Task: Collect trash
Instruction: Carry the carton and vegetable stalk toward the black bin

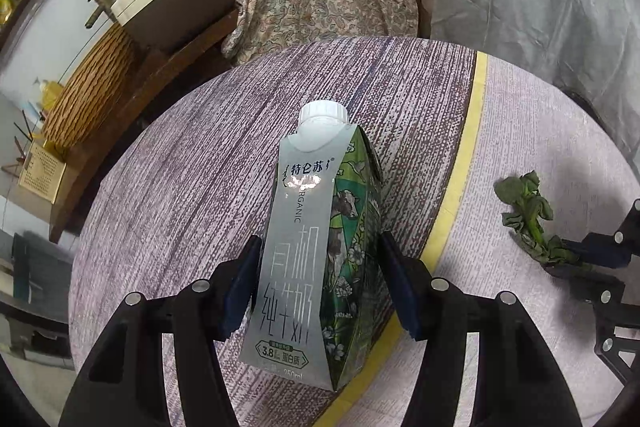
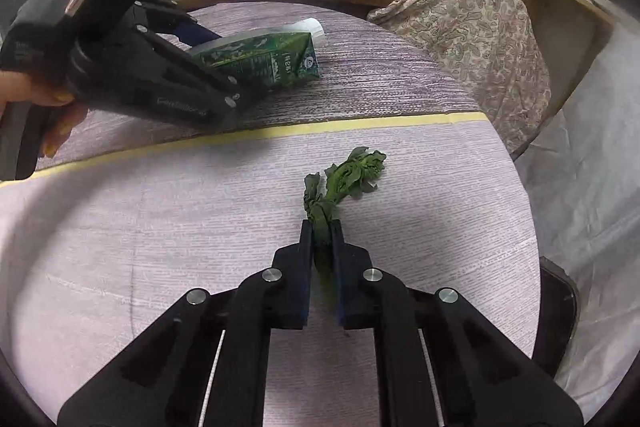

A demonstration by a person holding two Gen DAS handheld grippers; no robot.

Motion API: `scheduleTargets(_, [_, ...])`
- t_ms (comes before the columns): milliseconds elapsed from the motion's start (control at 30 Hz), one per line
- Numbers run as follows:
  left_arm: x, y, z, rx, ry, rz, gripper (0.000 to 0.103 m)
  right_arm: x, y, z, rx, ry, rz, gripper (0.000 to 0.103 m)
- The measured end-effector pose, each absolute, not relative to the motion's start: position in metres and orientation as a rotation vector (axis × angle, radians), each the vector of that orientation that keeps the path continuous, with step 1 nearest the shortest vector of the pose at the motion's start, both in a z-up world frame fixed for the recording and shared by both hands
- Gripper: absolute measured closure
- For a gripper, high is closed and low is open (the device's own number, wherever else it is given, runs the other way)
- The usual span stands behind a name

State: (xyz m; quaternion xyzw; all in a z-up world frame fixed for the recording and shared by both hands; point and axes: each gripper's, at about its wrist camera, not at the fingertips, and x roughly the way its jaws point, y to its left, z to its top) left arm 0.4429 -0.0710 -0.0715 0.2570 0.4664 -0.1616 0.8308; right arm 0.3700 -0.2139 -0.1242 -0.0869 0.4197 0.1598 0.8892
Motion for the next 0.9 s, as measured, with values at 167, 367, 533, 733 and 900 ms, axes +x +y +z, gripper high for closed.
scheduleTargets(167, [0.42,-0.067,-0.059,0.463,0.935,-0.389,0.045,0.344,-0.242,-0.115,-0.04,0.817,0.365,0.094])
scheduleTargets(367, [0.384,-0.083,-0.052,0.413,0.889,-0.47,0.046,0.302,-0.29,-0.093,0.105,0.734,0.381,0.094])
scheduleTargets(533, [0.356,-0.112,-0.04,0.351,0.852,-0.554,0.046,0.261,-0.34,-0.081,0.165,0.667,0.326,0.094])
scheduleTargets(733, [0.319,-0.18,-0.028,0.351,0.814,-0.687,0.046,0.233,-0.416,-0.088,0.245,0.642,0.156,0.094])
scheduleTargets(900, [0.296,-0.254,-0.032,0.361,0.831,-0.782,0.046,0.229,-0.481,-0.132,0.367,0.725,0.003,0.094])
